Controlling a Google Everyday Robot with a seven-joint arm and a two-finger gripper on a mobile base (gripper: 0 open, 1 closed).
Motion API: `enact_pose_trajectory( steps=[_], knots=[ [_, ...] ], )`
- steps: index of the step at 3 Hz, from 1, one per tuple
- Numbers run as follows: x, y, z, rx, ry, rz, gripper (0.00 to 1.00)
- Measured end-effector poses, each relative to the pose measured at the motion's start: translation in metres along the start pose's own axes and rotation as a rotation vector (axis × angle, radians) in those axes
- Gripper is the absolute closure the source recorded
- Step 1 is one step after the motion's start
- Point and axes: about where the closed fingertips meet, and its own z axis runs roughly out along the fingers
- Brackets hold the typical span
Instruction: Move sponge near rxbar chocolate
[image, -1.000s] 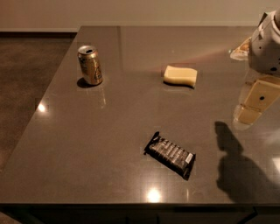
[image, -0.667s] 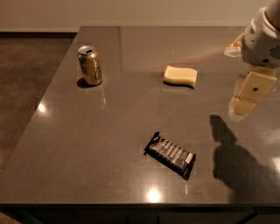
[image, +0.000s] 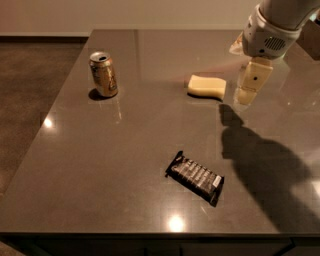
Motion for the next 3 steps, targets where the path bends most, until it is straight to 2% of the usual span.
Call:
enact_pose_trajectory(
  steps=[1,2,3],
  knots=[
    [-0.010,-0.033,0.029,-0.001,-0.008,-0.004,0.00],
    [-0.017,-0.053,0.058,-0.006,-0.020,0.000,0.00],
    [-0.019,-0.072,0.082,-0.023,-0.031,0.030,0.00]
  ],
)
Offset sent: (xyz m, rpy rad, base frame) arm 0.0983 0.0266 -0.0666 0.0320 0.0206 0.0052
